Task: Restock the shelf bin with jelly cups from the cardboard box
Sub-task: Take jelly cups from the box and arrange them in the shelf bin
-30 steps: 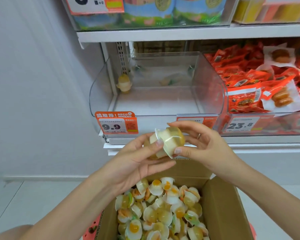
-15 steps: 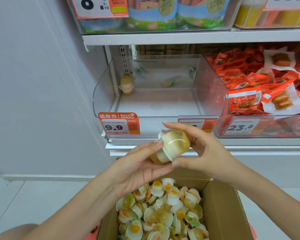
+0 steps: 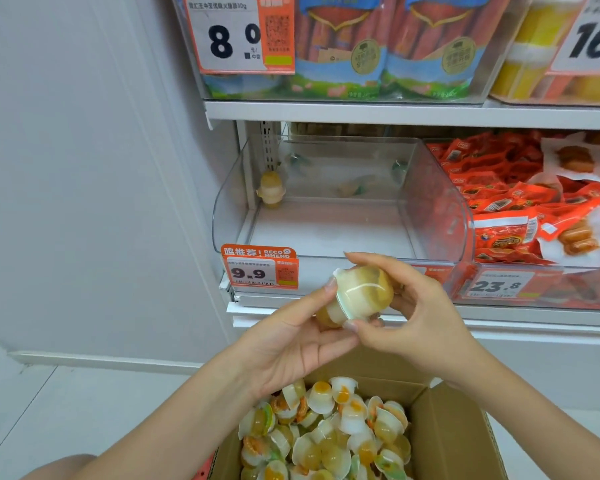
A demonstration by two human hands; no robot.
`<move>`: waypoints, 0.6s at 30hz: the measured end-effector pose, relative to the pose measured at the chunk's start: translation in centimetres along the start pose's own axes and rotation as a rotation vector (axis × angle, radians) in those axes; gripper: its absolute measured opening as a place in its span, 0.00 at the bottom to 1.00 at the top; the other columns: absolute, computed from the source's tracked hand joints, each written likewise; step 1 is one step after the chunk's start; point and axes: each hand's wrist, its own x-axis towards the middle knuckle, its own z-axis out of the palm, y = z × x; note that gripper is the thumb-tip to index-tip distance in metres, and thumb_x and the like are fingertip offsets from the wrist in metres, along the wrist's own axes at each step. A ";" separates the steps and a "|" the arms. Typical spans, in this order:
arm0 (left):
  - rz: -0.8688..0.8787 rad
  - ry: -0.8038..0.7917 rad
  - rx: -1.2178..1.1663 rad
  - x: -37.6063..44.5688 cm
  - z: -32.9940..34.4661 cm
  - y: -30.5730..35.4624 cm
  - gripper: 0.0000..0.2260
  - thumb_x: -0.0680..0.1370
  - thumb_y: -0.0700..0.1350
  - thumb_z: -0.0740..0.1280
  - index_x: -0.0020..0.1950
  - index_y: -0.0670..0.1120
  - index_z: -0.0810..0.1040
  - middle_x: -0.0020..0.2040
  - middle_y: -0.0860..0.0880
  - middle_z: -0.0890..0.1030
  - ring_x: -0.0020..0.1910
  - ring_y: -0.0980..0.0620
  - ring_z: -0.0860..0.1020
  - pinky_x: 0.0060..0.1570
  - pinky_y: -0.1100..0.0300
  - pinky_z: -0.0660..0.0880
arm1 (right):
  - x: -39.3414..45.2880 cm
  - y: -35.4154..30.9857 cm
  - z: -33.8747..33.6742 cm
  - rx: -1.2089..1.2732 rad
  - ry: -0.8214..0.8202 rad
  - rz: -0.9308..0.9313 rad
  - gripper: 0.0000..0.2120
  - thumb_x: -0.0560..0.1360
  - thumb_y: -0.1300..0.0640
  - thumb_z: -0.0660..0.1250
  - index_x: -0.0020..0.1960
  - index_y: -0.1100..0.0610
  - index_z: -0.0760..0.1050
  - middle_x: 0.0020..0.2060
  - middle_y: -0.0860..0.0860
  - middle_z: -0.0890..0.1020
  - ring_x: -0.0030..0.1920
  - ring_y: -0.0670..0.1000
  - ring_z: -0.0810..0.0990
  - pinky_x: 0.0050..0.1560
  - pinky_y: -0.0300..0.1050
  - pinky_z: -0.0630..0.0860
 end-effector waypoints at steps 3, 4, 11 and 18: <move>0.208 0.284 0.388 0.0 -1.3 3.0 0.20 0.70 0.54 0.69 0.57 0.43 0.79 0.56 0.41 0.81 0.54 0.46 0.82 0.50 0.50 0.80 | 3.3 -1.2 0.2 0.022 0.161 0.010 0.30 0.64 0.63 0.78 0.63 0.49 0.75 0.47 0.44 0.81 0.48 0.43 0.80 0.49 0.38 0.79; 0.317 0.436 0.589 0.0 -2.2 4.3 0.19 0.71 0.54 0.70 0.57 0.44 0.78 0.55 0.43 0.81 0.53 0.49 0.81 0.50 0.52 0.80 | 5.0 -1.7 0.2 0.001 0.209 0.011 0.29 0.64 0.64 0.78 0.62 0.50 0.75 0.47 0.44 0.81 0.46 0.41 0.80 0.47 0.37 0.79; 0.635 0.831 1.423 -0.7 -8.6 8.9 0.14 0.69 0.46 0.76 0.51 0.56 0.77 0.48 0.53 0.69 0.48 0.55 0.71 0.45 0.68 0.69 | 19.9 0.7 3.4 -0.464 0.073 0.174 0.33 0.64 0.50 0.78 0.64 0.50 0.68 0.49 0.46 0.77 0.49 0.48 0.77 0.42 0.34 0.69; 0.559 0.793 1.580 -0.6 -10.9 9.7 0.07 0.69 0.53 0.74 0.44 0.55 0.80 0.45 0.57 0.68 0.47 0.58 0.70 0.40 0.67 0.68 | 24.5 5.6 7.8 -0.545 -0.109 0.194 0.27 0.69 0.58 0.74 0.65 0.62 0.69 0.56 0.59 0.78 0.58 0.58 0.77 0.44 0.36 0.69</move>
